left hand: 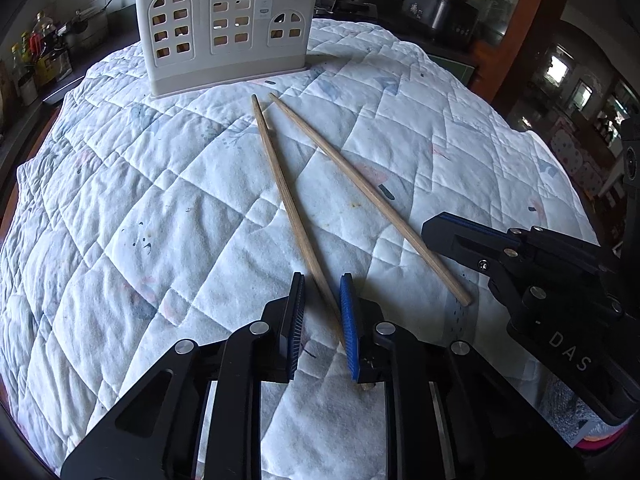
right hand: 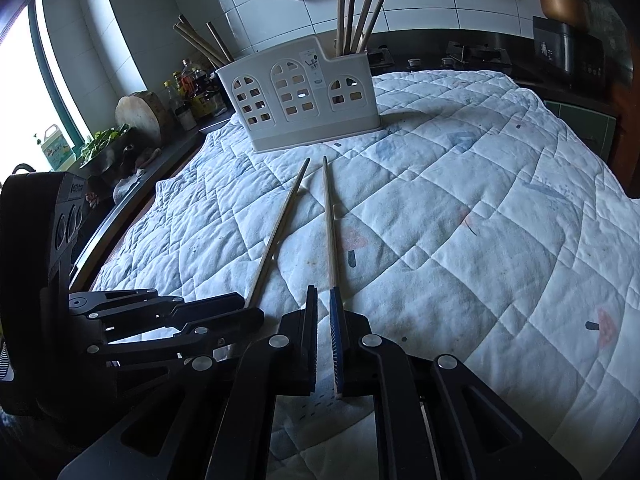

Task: Organize utensils
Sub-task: 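Close the right gripper on one chopstick while the left gripper closes on the other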

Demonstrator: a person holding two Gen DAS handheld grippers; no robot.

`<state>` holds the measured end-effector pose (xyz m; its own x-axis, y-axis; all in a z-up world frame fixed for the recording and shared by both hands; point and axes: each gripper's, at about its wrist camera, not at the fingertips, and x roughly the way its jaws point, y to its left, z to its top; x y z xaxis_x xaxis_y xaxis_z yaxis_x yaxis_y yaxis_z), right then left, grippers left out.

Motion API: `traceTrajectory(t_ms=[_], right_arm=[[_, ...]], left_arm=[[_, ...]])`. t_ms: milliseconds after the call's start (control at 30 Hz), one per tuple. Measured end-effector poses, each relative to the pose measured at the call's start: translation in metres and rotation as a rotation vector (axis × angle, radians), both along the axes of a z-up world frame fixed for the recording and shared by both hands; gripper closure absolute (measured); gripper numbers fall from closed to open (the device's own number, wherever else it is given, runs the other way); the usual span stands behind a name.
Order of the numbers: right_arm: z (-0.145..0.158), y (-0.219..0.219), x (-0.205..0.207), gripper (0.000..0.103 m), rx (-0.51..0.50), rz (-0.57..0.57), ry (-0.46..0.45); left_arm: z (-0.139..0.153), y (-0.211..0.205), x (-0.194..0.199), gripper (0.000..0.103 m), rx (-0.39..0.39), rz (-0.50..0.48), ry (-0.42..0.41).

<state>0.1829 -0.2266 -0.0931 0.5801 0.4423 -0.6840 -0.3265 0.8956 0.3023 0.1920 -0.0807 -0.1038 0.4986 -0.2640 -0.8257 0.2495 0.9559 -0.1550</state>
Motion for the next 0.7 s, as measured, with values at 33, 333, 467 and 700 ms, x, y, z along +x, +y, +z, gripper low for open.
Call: traceTrajectory(t_ms=[33, 333, 467, 700], right_arm=[[-0.001, 0.001, 0.0, 0.096, -0.004, 0.001, 0.001], [-0.013, 0.001, 0.008, 0.091, -0.027, -0.014, 0.023], [-0.018, 0.003, 0.01, 0.091, -0.044, -0.002, 0.041], [-0.016, 0.0, 0.009, 0.096, -0.043, -0.006, 0.036]], left_arm=[[0.0, 0.001, 0.0, 0.086, -0.004, 0.001, 0.0], [0.0, 0.005, -0.001, 0.086, -0.034, 0.015, 0.015], [0.0, 0.006, 0.0, 0.086, -0.049, 0.03, 0.023], [0.0, 0.003, -0.001, 0.086, -0.03, 0.032, 0.023]])
